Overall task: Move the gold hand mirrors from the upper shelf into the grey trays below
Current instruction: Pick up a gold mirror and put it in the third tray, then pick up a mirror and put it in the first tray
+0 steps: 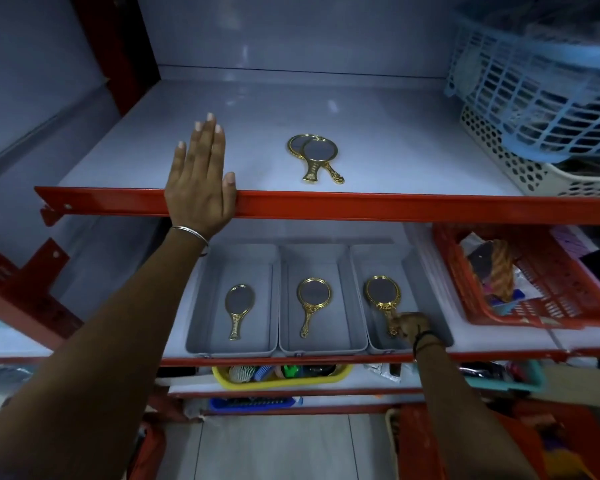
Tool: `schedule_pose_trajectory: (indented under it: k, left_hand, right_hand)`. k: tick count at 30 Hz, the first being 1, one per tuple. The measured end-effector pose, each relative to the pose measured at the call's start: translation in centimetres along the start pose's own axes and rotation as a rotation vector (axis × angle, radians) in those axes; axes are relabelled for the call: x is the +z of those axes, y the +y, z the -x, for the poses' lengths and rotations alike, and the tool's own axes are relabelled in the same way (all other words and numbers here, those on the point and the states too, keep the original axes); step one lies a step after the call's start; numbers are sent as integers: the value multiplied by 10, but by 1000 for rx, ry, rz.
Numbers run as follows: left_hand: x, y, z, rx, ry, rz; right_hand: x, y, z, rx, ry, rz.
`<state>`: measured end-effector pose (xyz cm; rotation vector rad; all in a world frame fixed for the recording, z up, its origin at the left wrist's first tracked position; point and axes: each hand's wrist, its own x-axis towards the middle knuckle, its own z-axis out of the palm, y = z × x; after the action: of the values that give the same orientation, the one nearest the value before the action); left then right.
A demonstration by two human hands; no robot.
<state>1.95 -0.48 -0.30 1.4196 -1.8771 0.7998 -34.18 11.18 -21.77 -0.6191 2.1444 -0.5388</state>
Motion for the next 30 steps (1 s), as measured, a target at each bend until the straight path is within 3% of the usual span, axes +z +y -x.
schedule_pose_trajectory:
  k: [3,8,11,15,19,21,25,30]
  left_hand:
    - [1,0,0,0,-3,9]
    - [0,2,5,-14,-30,22]
    - [0,3,4,-5,-24,12]
    - [-1,3,2,-8,-20,29]
    - [-3,4,1,-12,-53,55]
    - [-5,4,1,-13,-66,67]
    - [-6,4,1,-6,-76,71]
    - [-3,0,0,-4,-55,54]
  right_hand:
    - [2,4,-6,-48,104,179]
    - [-7,-5,29,-99,190,54]
    - [-19,-26,58,-401,307,-132]
    - [-44,-87,143,-832,288,-468]
    - [-57,-163,197,-1078,306,-470]
    - [-51,-203,201,-1077,321,-321]
    - [-23,-263,194,-870,355,66]
    - [-4,-292,186,-662,338,280]
